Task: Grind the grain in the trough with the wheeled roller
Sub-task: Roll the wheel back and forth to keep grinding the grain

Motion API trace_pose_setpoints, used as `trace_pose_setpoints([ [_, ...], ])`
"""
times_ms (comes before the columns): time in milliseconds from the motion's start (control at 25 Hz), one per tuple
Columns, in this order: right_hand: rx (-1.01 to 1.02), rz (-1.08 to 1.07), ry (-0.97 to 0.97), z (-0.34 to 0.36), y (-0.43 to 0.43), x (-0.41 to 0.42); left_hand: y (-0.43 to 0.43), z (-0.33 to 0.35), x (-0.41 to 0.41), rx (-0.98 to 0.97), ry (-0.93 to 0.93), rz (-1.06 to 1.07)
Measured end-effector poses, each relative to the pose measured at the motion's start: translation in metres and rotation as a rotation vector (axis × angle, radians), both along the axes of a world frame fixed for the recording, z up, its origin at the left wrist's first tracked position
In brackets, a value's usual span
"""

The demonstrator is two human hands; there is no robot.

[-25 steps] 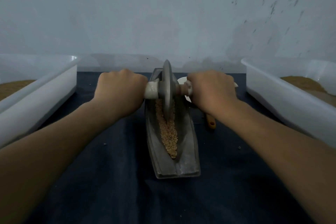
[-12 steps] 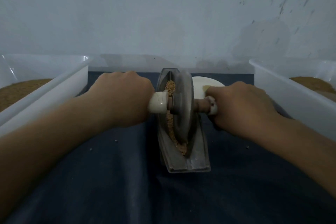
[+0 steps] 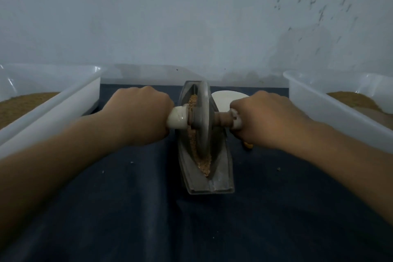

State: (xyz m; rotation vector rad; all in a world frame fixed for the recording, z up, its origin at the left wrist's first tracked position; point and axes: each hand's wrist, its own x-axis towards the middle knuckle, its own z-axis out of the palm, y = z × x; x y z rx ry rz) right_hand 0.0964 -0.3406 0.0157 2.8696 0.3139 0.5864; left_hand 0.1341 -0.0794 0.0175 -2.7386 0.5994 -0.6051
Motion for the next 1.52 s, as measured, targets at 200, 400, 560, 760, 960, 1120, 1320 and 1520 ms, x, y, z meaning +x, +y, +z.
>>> trace_pose_setpoints([
  [200,-0.019,0.098,0.186,0.013,-0.001,0.016,0.002,-0.003,0.010,-0.060,0.109,-0.008],
  [400,-0.028,0.000,0.039,0.016,0.015,0.089,-0.017,-0.001,0.067,-0.152,0.131,0.080],
  [560,-0.056,0.051,0.003,0.010,0.011,0.056,-0.011,-0.006,0.037,-0.102,0.062,0.044],
  [760,-0.087,0.135,-0.198,-0.005,-0.002,0.002,0.011,-0.013,-0.018,0.007,-0.243,-0.073],
  [960,-0.034,0.002,-0.170,-0.011,0.008,0.061,-0.011,-0.017,0.034,-0.070,-0.191,0.051],
  [1120,0.058,-0.062,-0.156,-0.010,0.016,0.075,-0.026,-0.002,0.055,-0.048,-0.165,0.092],
  [1320,0.018,0.068,-0.199,-0.014,-0.002,0.007,-0.002,-0.009,-0.010,0.042,-0.284,-0.053],
  [1520,-0.007,0.049,-0.193,-0.016,0.000,0.019,-0.004,-0.014,0.003,0.037,-0.281,0.012],
])
